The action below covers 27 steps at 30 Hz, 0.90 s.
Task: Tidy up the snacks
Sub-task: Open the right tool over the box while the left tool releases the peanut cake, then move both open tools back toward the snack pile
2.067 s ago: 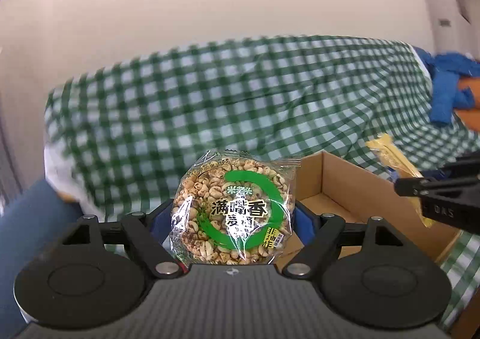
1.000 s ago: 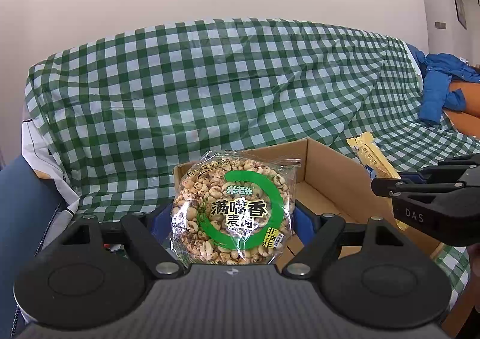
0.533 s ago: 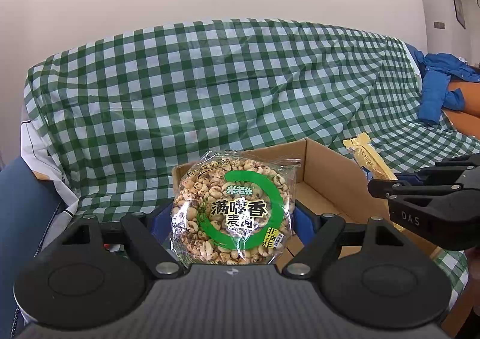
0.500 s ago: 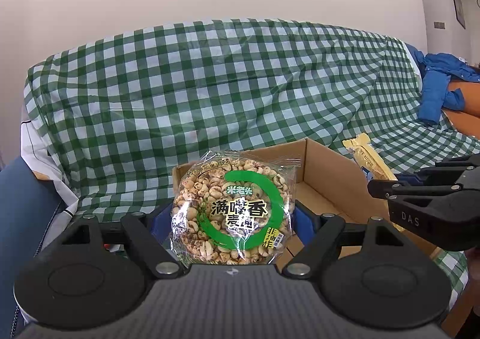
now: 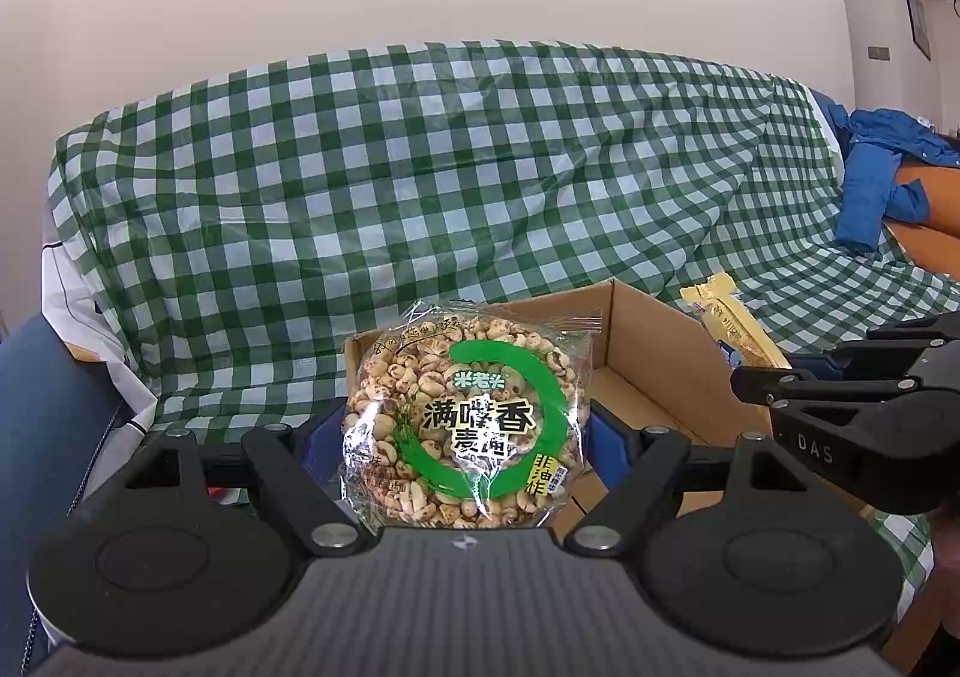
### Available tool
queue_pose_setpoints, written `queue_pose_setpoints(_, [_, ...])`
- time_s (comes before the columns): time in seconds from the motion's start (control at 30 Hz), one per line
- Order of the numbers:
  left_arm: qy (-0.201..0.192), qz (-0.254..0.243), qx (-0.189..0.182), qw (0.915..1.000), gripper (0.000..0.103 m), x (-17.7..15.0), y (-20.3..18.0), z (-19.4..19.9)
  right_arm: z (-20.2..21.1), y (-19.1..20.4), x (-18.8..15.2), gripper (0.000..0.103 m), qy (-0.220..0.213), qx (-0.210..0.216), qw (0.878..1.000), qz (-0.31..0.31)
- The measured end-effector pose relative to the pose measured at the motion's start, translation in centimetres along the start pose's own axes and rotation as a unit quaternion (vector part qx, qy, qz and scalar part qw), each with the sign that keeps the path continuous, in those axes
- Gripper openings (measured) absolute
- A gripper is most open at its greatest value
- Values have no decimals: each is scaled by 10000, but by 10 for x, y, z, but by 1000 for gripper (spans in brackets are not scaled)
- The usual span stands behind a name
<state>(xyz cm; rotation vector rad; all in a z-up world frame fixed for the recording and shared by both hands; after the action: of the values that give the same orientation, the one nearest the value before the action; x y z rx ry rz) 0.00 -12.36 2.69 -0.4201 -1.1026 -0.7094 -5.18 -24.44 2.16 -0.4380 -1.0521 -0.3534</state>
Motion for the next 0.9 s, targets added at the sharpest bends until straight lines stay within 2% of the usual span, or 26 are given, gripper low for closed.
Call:
queue_pose_setpoints(0.43, [-22, 9, 12, 10000, 84, 0, 0, 0, 1, 1, 0, 14, 9, -2, 10000, 18])
queue_pose_setpoints(0.6, [-116, 9, -140, 9998, 87, 6, -5, 3, 0, 1, 0, 14, 30, -3, 10000, -1])
queue_pose_setpoints(0.63, [-155, -22, -180, 9997, 92, 8, -7, 4, -1, 1, -1, 15, 60, -3, 10000, -21])
queue_pose_setpoints(0.67, [-204, -46, -201, 9996, 94, 9, -9, 5, -2, 1, -1, 22, 92, -5, 10000, -22])
queue_pose_setpoints(0.77, [-304, -32, -282, 9991, 94, 12, -10, 7, -2, 1, -1, 43, 83, -67, 9999, -24])
queue_pose_setpoints(0.8, [-339, 4, -282, 9990, 93, 12, -8, 8, -2, 1, -1, 44, 73, -73, 9999, -18])
queue_pose_setpoints(0.83, [-384, 60, -282, 9988, 88, 13, -4, 10, -2, 2, -1, 45, 73, -104, 9999, -23])
queue_pose_setpoints(0.87, [-410, 133, -288, 9987, 75, 13, 1, 12, -3, 3, -1, 45, 80, -109, 9999, -11])
queue_pose_setpoints(0.9, [-408, 230, -317, 9984, 66, 14, 7, 15, -3, 4, -1, 45, 82, -116, 9999, 6])
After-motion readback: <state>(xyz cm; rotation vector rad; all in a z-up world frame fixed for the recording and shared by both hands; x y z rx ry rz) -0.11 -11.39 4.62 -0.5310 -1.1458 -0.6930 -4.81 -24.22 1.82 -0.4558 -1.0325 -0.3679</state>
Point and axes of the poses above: each gripper's, at about its wrist camera, not at the fingertips, and z roughly against the way its jaws point, y to its left, x to its top, the point moved 5 cm from there along -z, roughly the way its jaws point, and after that the axes turned 14 degrees about -x, right-handed, at the moved point
